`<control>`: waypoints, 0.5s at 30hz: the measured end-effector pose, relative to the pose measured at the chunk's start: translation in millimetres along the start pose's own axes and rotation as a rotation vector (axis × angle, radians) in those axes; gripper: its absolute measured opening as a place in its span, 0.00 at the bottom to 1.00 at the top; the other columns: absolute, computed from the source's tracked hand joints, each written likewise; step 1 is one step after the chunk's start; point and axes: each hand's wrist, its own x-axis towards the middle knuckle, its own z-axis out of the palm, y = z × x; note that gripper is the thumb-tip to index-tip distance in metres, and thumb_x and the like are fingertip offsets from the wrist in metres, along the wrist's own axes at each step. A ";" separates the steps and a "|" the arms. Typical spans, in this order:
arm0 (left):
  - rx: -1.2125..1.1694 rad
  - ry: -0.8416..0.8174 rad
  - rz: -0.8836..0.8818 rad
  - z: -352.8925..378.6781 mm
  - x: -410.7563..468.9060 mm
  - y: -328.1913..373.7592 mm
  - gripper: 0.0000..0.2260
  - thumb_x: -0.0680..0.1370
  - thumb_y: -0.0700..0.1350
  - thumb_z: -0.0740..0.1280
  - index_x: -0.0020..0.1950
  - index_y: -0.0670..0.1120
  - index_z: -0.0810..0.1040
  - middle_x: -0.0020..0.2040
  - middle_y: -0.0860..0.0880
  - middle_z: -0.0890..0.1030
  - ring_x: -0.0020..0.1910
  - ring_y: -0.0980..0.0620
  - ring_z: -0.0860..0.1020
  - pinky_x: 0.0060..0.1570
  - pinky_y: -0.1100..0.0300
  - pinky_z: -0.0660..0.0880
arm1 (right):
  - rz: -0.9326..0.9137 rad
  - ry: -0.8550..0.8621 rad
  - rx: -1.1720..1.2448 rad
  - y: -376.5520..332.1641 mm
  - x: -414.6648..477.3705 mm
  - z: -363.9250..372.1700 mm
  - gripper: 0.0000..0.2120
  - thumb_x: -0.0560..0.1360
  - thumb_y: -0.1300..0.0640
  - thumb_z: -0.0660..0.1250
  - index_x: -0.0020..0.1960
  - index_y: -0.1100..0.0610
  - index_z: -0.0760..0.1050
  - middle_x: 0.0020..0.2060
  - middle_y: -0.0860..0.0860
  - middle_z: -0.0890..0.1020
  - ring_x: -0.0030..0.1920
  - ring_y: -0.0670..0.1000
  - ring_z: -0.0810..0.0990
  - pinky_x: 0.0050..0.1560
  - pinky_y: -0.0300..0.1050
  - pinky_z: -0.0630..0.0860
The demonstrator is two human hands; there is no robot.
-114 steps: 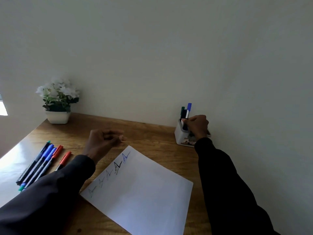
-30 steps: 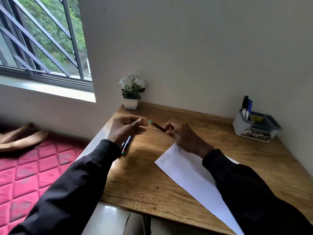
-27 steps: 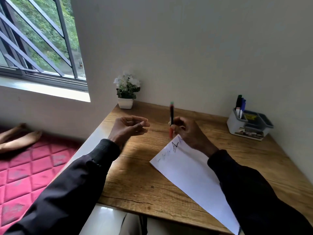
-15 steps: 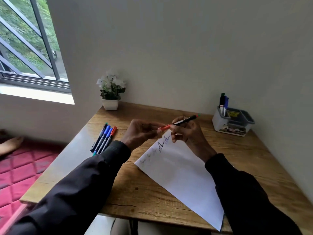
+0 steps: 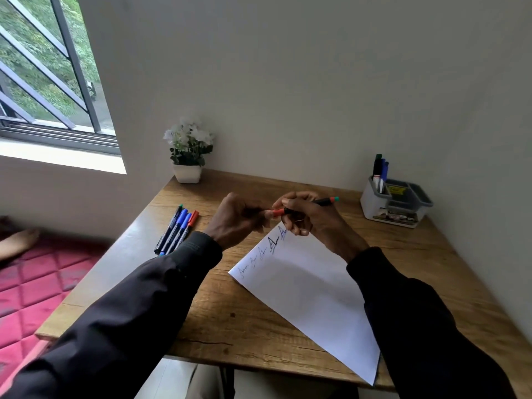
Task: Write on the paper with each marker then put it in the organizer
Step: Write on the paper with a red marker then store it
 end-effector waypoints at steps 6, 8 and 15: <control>-0.030 -0.046 -0.061 -15.7 7.0 5.6 0.10 0.79 0.40 0.70 0.38 0.45 0.84 0.31 0.50 0.83 0.30 0.55 0.80 0.33 0.65 0.77 | -0.041 -0.090 -0.083 -28.1 3.0 0.6 0.10 0.83 0.67 0.59 0.53 0.68 0.79 0.32 0.62 0.79 0.26 0.53 0.76 0.26 0.40 0.69; -0.039 -0.052 -0.063 -21.9 6.9 2.7 0.10 0.79 0.39 0.70 0.39 0.42 0.84 0.31 0.48 0.83 0.30 0.54 0.81 0.33 0.63 0.77 | -0.054 -0.102 -0.111 -32.1 2.8 2.2 0.10 0.83 0.67 0.59 0.54 0.70 0.79 0.34 0.65 0.80 0.28 0.55 0.77 0.27 0.42 0.72; -0.033 -0.040 -0.049 -35.9 1.3 -4.4 0.09 0.79 0.39 0.71 0.40 0.37 0.85 0.32 0.44 0.84 0.30 0.50 0.81 0.34 0.59 0.79 | -0.085 -0.014 -0.108 -22.1 1.3 15.2 0.08 0.83 0.66 0.59 0.53 0.67 0.77 0.30 0.62 0.77 0.23 0.52 0.71 0.24 0.38 0.65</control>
